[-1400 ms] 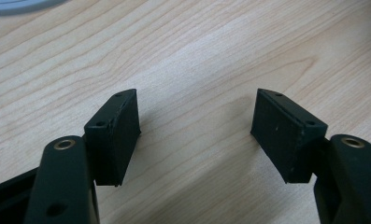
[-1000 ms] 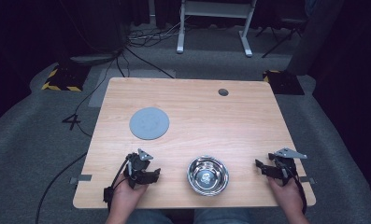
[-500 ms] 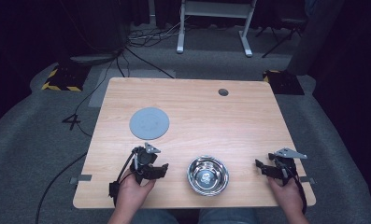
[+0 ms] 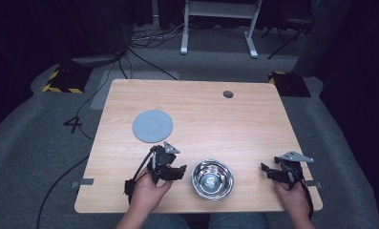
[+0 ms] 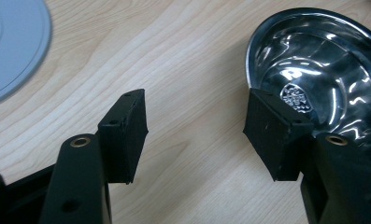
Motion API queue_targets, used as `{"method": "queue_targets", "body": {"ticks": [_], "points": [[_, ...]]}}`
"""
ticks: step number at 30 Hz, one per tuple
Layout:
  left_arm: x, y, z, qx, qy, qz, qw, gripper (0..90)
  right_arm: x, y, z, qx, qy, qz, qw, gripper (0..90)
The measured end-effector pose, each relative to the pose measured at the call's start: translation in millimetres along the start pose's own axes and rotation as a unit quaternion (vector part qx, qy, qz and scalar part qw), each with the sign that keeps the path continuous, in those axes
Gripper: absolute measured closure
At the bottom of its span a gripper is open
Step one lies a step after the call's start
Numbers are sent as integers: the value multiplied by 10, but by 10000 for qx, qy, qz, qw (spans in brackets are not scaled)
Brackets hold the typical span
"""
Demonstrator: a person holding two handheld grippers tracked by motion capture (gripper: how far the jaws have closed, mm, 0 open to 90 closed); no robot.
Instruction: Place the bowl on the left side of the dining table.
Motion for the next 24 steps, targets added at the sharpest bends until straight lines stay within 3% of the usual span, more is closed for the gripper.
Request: {"method": "queue_targets", "body": {"ticks": [3, 7, 16, 19, 20, 22, 24], "points": [[45, 73, 40, -188, -1, -10, 9998, 392, 0, 0, 0, 0, 1, 1, 10000, 311], [69, 105, 84, -269, -6, 8, 9996, 392, 0, 0, 0, 0, 0, 0, 10000, 311], [67, 263, 330, -575, -242, -114, 9980, 398, 0, 1, 0, -4, 0, 1, 10000, 308], [58, 291, 420, -597, -340, -132, 9975, 418, 0, 1, 0, -4, 0, -1, 10000, 308], [36, 310, 487, -598, -476, -207, 9969, 450, 0, 0, 0, -6, -2, 4, 10000, 307], [26, 311, 517, -613, -539, -202, 9965, 462, 0, 1, 0, -5, -3, 2, 10000, 308], [21, 335, 569, -694, -504, -214, 9961, 534, 0, 0, 0, -5, -2, 3, 10000, 306]]}}
Point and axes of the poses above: each handheld gripper's, and its own axes: z roughly forward along the jaws, x roughly out of its top, y roughly to its right, the point moved 7 cm from there along z, roughly forward along the jaws, and after that the axes turned 10 degrees about y, right-handed, at the moved point
